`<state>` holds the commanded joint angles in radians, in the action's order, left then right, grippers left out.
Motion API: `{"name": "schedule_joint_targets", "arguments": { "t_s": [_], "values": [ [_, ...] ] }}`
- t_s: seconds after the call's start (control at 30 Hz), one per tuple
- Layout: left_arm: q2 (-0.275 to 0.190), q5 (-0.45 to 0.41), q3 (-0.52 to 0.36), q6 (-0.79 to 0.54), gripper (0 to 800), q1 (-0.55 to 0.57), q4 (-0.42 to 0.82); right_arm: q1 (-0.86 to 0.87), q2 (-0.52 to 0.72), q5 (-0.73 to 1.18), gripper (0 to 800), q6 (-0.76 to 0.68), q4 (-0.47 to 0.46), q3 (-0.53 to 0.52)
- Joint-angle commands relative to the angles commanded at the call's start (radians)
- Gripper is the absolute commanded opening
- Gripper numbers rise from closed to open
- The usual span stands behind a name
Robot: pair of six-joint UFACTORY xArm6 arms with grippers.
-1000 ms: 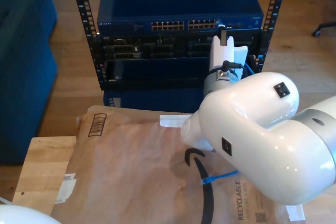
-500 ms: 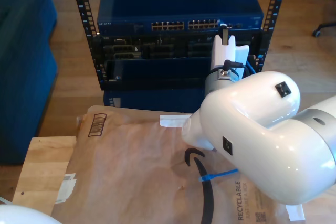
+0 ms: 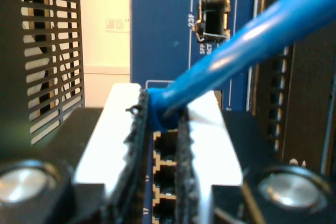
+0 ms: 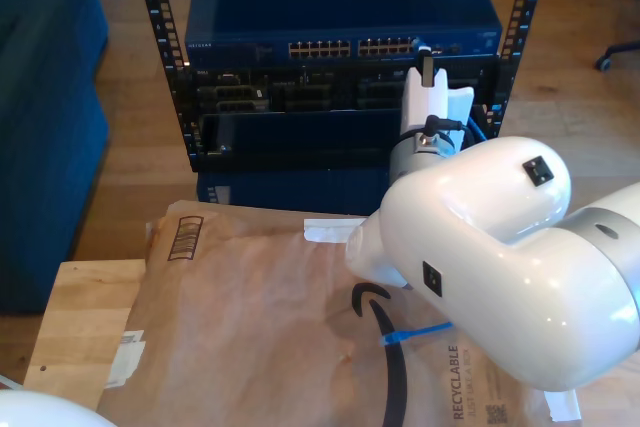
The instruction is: Grab the cable and plug it in
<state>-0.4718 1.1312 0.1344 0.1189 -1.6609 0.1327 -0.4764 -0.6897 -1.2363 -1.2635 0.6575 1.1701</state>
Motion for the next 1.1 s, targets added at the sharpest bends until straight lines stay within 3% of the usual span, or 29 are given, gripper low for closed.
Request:
{"name": "schedule_joint_targets", "arguments": {
  "t_s": [1.1],
  "values": [
    [0.000, 0.000, 0.000, 0.000, 799, 0.000, 0.000, -0.002, -0.011, 0.002, 0, -0.002, -0.002, 0.023]
  ]
}}
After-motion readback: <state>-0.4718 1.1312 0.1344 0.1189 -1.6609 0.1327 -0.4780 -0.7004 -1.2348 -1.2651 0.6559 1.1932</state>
